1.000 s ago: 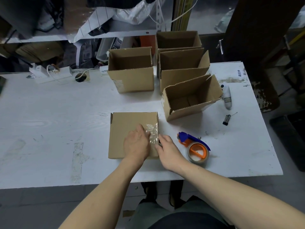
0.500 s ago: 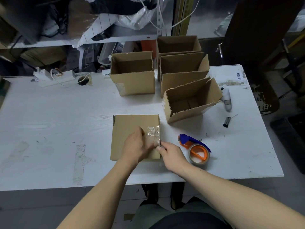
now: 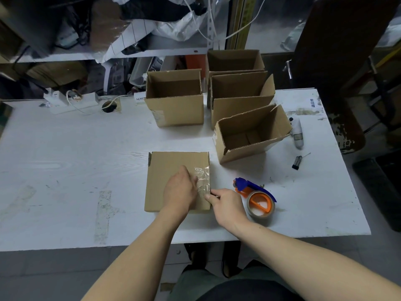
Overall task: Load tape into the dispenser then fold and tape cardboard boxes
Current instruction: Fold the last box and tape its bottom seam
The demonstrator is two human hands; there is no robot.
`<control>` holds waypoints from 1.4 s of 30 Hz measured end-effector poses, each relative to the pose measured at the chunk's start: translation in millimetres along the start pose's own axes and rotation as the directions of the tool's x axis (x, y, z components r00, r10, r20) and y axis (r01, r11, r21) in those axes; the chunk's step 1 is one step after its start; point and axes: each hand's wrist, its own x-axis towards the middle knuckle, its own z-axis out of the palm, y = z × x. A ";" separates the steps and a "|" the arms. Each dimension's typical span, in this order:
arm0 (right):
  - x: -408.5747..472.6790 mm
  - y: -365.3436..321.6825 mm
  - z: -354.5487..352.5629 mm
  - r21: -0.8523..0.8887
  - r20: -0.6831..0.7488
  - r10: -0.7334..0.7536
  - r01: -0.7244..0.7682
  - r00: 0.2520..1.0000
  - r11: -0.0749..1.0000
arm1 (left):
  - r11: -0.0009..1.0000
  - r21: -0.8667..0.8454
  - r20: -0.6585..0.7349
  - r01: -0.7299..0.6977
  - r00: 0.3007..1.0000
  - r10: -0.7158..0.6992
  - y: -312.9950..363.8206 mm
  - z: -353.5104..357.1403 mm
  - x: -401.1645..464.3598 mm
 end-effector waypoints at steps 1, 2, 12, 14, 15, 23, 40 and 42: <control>-0.6 -0.6 -1.3 0.005 -0.005 0.001 -0.001 1.000 1.000 | 1.000 -0.009 -0.013 -0.005 1.000 0.005 -0.7 0.0 -0.4; -1.2 -2.3 -4.6 0.016 -0.010 -0.003 0.003 1.000 1.000 | 1.000 -0.016 -0.026 -0.009 1.000 0.008 -1.6 0.0 -0.7; 27.4 55.8 -100.6 -0.747 0.056 -0.142 0.135 0.988 0.651 | 0.985 -0.119 -0.048 -0.124 0.992 0.119 -19.1 -9.3 -25.1; 32.5 64.3 -109.5 -0.777 0.087 -0.009 0.073 0.996 0.625 | 0.981 -0.127 -0.075 -0.146 0.988 0.137 -19.9 -10.2 -30.9; 35.0 65.6 -111.8 -0.754 0.086 0.025 0.049 0.996 0.654 | 0.980 -0.124 -0.081 -0.156 0.986 0.146 -18.5 -11.0 -33.5; 18.9 27.9 -130.8 -0.215 0.135 -0.100 0.128 0.986 0.968 | 0.961 -0.269 0.075 -0.061 0.994 0.084 19.2 -27.8 -51.9; -6.8 8.9 -139.0 -0.372 0.095 -0.728 0.702 0.679 0.607 | 0.562 -0.789 0.234 0.248 0.967 -0.099 57.7 -50.1 -69.9; -8.5 8.2 -137.8 -0.377 0.075 -0.746 0.711 0.662 0.593 | 0.507 -0.821 0.258 0.264 0.963 -0.083 56.1 -51.7 -71.8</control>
